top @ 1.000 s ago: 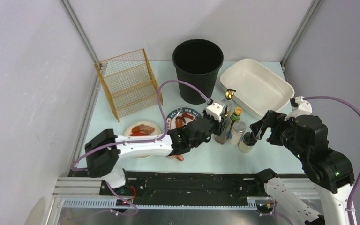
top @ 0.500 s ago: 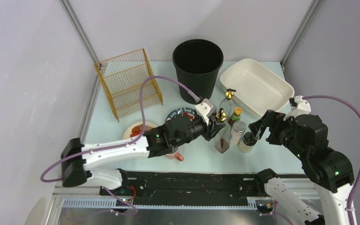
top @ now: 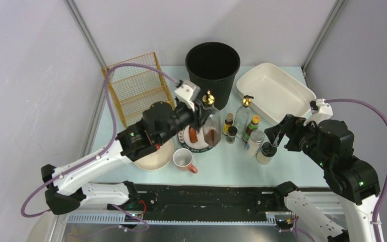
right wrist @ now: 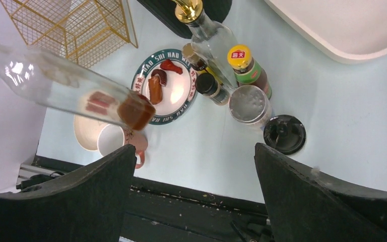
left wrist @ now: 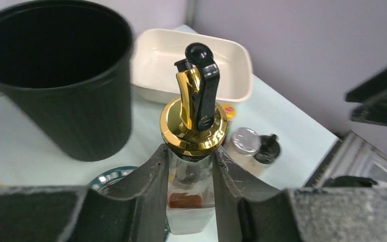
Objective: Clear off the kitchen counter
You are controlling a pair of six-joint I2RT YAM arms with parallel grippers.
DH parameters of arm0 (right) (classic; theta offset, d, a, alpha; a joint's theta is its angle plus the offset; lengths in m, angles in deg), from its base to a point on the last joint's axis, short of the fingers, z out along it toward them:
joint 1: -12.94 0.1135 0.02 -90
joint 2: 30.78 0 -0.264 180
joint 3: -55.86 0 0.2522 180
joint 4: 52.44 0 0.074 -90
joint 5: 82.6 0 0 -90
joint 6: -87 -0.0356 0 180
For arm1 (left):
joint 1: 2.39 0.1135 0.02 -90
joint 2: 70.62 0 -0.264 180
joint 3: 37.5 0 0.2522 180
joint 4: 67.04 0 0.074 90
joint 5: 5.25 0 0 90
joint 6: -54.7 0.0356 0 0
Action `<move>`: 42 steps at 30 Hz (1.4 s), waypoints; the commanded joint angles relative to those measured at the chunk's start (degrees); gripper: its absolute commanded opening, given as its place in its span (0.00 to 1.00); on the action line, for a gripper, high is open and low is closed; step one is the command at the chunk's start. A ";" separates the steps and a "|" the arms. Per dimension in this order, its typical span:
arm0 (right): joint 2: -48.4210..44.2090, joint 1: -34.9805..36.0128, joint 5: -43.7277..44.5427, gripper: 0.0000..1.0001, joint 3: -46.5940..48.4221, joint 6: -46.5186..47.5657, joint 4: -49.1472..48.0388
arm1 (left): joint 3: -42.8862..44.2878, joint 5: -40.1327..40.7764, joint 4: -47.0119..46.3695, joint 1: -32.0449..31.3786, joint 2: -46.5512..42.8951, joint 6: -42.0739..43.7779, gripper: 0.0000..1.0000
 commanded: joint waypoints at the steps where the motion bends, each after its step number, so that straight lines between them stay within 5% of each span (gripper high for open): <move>1: 1.44 -0.10 -1.76 0.91 2.23 1.12 -4.23 | 5.18 3.00 2.85 5.56 -4.06 -0.41 0.00; 14: 4.91 -0.09 -6.81 0.91 2.24 1.72 -8.52 | 11.14 8.88 4.13 20.66 -1.76 3.97 0.00; 28: 7.65 0.53 -14.11 0.91 1.90 2.10 -12.31 | 19.43 15.27 -4.59 35.07 6.37 7.77 0.00; 42: 9.91 0.79 -15.09 0.90 1.80 2.25 -13.47 | 33.00 19.52 -12.31 39.90 19.23 16.38 0.00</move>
